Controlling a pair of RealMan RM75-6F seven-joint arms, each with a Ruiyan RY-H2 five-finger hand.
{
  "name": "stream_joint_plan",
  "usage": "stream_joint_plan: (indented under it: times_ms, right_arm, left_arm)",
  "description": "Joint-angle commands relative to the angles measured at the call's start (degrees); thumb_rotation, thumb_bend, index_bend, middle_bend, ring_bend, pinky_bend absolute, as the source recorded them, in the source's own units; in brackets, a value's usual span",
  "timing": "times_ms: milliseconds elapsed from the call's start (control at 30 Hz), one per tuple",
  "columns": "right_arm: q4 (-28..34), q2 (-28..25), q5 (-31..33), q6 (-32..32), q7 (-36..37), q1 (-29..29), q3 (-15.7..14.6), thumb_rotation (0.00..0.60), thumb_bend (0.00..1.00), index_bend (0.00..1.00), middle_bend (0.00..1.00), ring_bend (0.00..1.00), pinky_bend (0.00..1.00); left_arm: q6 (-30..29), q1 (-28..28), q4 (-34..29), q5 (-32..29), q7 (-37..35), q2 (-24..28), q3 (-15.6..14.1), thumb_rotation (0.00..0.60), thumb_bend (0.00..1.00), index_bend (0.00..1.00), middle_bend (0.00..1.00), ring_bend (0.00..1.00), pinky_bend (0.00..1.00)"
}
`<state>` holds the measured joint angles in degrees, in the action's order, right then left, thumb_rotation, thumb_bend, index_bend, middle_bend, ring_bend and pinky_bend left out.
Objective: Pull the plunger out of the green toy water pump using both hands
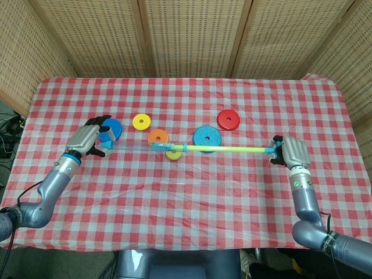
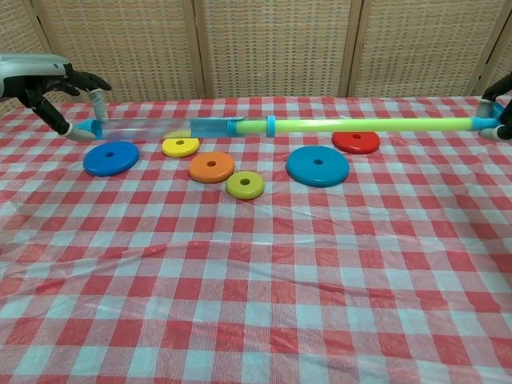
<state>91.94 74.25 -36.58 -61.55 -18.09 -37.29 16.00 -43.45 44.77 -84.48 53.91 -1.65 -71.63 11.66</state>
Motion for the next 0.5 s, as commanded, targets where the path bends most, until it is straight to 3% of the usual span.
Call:
stream_joint_plan:
  times_ms: [33, 500]
  right_arm:
    - [0.32, -0.25, 0.07, -0.23, -0.13, 0.18, 0.06, 0.600, 0.61, 0.67, 1.00, 1.00, 0.76]
    - [2.50, -1.76, 1.26, -0.80, -1.34, 0.66, 0.27, 0.600, 0.60, 0.67, 1.00, 1.00, 0.76]
  left_arm:
    - [-0.20, -0.32, -0.25, 0.18, -0.19, 0.31, -0.02, 0.600, 0.30, 0.51, 0.00, 0.00, 0.00]
    - [0.07, -1.26, 0.26, -0.24, -0.40, 0.69, -0.32, 0.600, 0.30, 0.51, 0.00, 0.00, 0.00]
